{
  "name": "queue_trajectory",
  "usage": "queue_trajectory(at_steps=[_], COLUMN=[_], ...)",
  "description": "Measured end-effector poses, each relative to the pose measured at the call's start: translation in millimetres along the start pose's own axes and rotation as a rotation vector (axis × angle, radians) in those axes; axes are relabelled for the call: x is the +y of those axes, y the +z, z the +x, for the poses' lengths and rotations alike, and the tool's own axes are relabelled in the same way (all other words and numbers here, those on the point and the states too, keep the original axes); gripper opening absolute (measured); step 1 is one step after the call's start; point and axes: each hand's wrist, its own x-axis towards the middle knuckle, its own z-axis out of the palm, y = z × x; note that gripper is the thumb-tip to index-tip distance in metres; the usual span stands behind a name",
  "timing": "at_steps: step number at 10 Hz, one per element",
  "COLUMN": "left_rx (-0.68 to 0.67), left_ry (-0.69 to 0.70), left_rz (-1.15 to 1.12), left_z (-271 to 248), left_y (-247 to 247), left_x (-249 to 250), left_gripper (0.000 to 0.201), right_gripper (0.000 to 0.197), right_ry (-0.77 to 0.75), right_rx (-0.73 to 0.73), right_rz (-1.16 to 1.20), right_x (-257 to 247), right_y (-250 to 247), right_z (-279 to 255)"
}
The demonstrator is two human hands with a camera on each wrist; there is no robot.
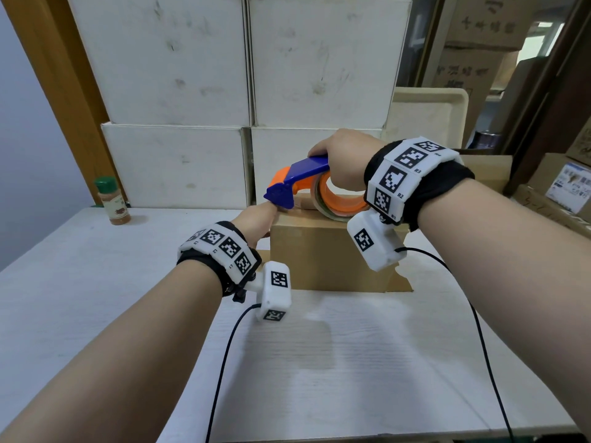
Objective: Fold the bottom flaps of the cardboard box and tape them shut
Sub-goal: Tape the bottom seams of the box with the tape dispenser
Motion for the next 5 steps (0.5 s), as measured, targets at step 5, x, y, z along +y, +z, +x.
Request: queue_trajectory(at_steps=[5], left_rx=[0.028], left_ry=[0.139], left_rz=[0.409], left_z=[-17.5], left_y=[-11.0], left_x=[5.8], left_gripper=[0.05], right_gripper=[0.043], right_ry=[0.004], right_rx=[-0.012], right_rz=[-0.082], right_x=[27.9], right_y=[-8.4], right_z=[-9.1])
